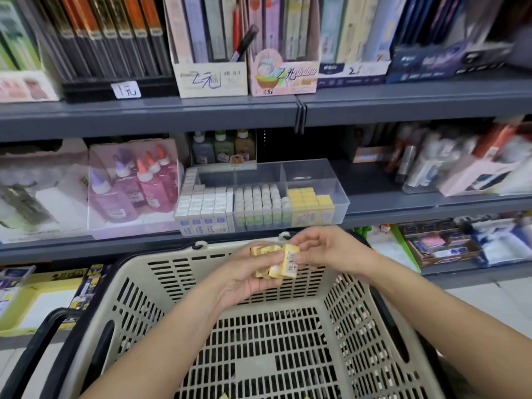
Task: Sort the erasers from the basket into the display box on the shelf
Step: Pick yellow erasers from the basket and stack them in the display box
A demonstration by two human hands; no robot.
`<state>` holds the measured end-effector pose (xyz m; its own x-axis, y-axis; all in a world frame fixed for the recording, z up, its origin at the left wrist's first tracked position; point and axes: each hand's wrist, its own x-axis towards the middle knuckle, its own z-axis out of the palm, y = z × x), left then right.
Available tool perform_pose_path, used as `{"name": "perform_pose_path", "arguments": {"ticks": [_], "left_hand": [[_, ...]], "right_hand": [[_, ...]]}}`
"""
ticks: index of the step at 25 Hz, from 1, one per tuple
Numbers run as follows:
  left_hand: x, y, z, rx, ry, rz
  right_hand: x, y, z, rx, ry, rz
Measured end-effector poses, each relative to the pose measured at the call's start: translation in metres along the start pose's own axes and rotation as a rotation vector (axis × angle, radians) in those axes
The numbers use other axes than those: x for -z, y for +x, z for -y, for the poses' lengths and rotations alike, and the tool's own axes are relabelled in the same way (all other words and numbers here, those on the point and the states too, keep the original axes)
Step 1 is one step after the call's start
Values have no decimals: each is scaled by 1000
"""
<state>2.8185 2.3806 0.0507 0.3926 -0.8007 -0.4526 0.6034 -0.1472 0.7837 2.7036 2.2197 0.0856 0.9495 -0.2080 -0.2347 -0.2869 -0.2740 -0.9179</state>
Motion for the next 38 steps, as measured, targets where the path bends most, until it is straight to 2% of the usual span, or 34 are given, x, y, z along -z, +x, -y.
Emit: {"name": "perform_pose_path", "arguments": {"ticks": [2, 5, 8, 10, 13, 18, 23, 26, 28, 30, 31, 32, 34, 37, 38], "left_hand": [[-11, 5, -15, -69, 25, -25], [-14, 10, -32, -131, -27, -80], [-15, 15, -40, -160, -13, -115], [-16, 18, -40, -157, 10, -120], [-16, 20, -38, -148, 7, -124], [-11, 22, -35, -144, -13, -126], [-12, 21, -34, -147, -40, -112], [-14, 21, -34, -140, -76, -102], [-16, 22, -34, -135, -100, -93], [-17, 23, -35, -142, -106, -82], [-18, 23, -35, -151, -99, -73], [-20, 24, -36, -164, -88, -63], [-25, 26, -35, -202, -38, -62], [-34, 30, -32, -270, 92, -60], [-37, 31, -31, -281, 97, -46]], "right_hand": [[26, 2, 12, 51, -40, -85], [70, 15, 25, 94, -137, -385], [99, 38, 27, 121, -563, -578], [104, 52, 21, 112, -777, -559], [101, 67, 7, 44, -869, -475], [99, 81, -2, -12, -989, -456], [91, 88, -5, -14, -1302, -402], [90, 83, 3, -54, -1277, -362], [82, 72, 11, 63, -1241, -429], [64, 57, 19, 227, -967, -430], [54, 49, 24, 263, -772, -358], [44, 40, 28, 263, -627, -262], [31, 30, 34, 227, -553, -174], [28, 29, 37, 139, -599, -257], [29, 29, 38, 109, -545, -239]]}}
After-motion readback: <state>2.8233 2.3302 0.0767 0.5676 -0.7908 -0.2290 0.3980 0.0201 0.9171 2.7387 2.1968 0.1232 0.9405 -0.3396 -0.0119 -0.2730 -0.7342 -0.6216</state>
